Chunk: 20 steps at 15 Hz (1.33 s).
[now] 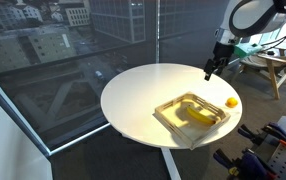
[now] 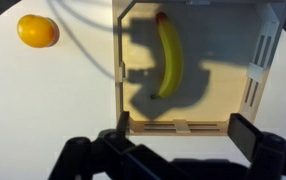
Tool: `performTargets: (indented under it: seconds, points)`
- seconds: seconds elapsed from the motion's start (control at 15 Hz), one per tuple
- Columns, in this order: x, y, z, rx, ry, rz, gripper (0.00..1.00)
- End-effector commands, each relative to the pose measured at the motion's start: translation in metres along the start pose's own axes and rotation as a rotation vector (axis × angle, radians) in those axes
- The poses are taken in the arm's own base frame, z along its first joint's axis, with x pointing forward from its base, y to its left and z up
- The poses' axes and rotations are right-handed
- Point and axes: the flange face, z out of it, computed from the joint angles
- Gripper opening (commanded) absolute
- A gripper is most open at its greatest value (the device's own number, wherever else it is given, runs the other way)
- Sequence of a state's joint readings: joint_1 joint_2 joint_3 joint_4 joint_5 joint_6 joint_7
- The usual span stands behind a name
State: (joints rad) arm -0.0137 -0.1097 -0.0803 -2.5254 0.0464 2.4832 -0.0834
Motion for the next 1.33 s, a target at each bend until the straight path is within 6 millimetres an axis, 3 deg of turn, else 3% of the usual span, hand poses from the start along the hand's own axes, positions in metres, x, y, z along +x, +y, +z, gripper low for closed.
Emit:
performTargets:
  seconds: [0.0, 0.8, 1.27]
  points:
    - [0.003, 0.0, 0.012, -0.016, -0.017, -0.001, 1.0]
    - [0.001, -0.005, 0.052, -0.054, -0.034, -0.033, 1.0]
    - [0.0, -0.005, 0.059, -0.052, -0.047, -0.049, 1.0]
